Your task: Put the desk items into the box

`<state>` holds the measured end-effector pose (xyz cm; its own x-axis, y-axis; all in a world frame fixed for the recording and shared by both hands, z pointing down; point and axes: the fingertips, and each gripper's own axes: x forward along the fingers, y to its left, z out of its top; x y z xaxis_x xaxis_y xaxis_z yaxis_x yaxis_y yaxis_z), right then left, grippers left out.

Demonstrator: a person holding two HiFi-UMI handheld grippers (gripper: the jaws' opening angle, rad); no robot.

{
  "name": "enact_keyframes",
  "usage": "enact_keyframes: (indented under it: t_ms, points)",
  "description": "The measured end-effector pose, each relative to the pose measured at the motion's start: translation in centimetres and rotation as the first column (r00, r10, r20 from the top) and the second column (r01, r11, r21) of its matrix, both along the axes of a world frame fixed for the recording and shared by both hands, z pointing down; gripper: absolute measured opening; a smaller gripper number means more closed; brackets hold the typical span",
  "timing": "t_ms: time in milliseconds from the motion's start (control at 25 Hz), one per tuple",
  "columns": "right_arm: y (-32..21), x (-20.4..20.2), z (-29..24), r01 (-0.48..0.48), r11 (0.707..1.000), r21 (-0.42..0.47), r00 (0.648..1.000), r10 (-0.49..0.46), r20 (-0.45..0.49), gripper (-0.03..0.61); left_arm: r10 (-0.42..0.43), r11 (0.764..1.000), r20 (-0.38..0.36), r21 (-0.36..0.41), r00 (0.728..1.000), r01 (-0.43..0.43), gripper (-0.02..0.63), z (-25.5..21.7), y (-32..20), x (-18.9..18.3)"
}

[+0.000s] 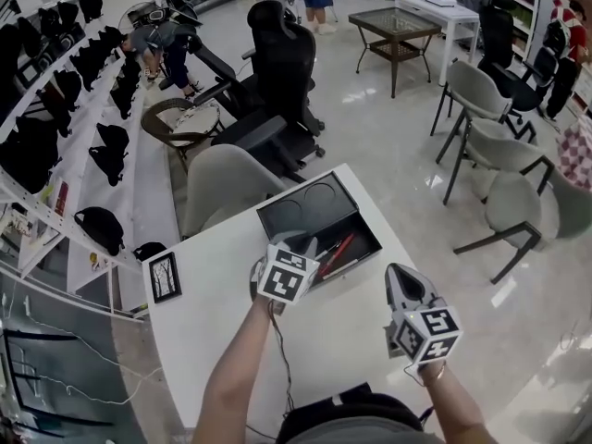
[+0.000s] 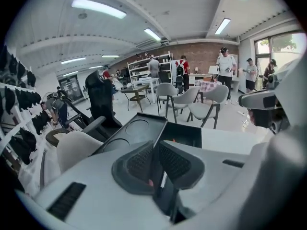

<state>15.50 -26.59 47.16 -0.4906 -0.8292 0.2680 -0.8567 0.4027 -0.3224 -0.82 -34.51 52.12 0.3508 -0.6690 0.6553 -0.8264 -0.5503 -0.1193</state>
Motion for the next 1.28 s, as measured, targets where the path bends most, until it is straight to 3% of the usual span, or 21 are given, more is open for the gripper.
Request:
enact_keyframes:
  t_ms: [320, 560, 1280]
  points:
    - [0.3, -0.4, -0.7, 0.011, 1.0, 0.024, 1.0, -0.011, -0.01, 0.005, -0.092, 0.986, -0.105, 0.127, 0.99, 0.105, 0.035, -3.5, 1.7, -2.4]
    - [0.7, -1.5, -1.4, 0.033, 0.999, 0.04, 0.999, -0.032, -0.014, 0.005, -0.165, 0.957, -0.167, 0.213, 0.972, 0.199, 0.023, -5.6, 3.8, -4.8]
    - [1.8, -4.5, -2.8, 0.097, 0.992, 0.081, 0.995, -0.096, -0.027, 0.005, -0.325, 0.854, -0.335, 0.298, 0.884, 0.427, 0.006, -7.7, 10.1, -11.2]
